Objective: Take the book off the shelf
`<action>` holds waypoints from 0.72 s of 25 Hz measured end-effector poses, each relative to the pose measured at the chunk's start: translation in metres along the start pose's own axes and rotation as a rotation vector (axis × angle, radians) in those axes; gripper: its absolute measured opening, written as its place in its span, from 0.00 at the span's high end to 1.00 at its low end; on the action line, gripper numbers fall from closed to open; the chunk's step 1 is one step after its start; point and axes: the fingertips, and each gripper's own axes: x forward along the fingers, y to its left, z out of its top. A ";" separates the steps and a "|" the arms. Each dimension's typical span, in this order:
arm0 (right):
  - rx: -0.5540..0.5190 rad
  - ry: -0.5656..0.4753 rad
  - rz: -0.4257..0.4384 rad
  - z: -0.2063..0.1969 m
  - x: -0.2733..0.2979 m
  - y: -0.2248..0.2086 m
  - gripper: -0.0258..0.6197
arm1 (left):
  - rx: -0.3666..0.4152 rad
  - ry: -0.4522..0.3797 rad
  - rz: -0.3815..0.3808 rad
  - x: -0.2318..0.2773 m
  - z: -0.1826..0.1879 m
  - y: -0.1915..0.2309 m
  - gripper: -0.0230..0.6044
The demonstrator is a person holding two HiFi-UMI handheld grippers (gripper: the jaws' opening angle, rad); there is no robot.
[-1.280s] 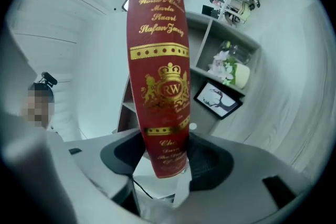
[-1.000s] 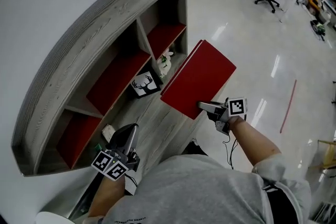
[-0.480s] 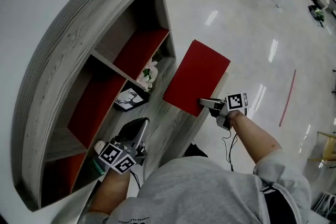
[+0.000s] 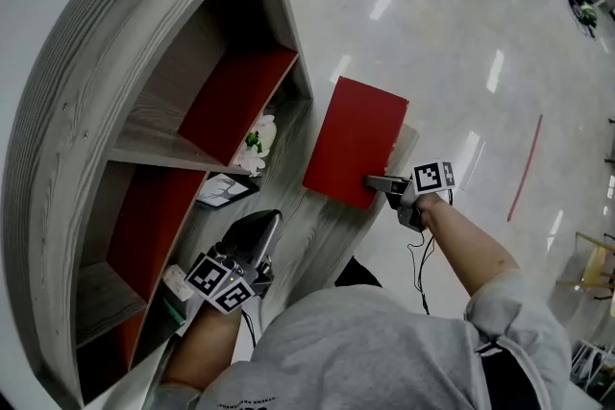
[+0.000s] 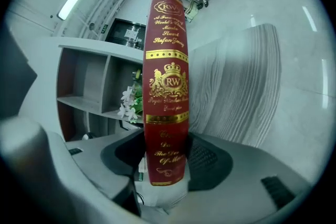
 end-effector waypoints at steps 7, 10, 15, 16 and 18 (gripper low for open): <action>0.058 0.010 -0.108 0.016 0.002 -0.025 0.57 | -0.034 0.015 -0.005 0.018 -0.004 0.014 0.94; 0.071 -0.009 -0.137 0.025 0.004 -0.024 0.57 | -0.046 0.023 -0.008 0.024 -0.007 0.018 0.94; 0.047 -0.011 -0.224 0.031 0.005 -0.034 0.57 | -0.062 0.028 -0.016 0.030 -0.011 0.023 0.94; 0.045 -0.012 -0.236 0.031 0.005 -0.036 0.57 | -0.064 0.029 -0.016 0.030 -0.011 0.023 0.94; 0.042 -0.013 -0.249 0.030 0.006 -0.038 0.57 | -0.066 0.033 -0.016 0.029 -0.013 0.025 0.94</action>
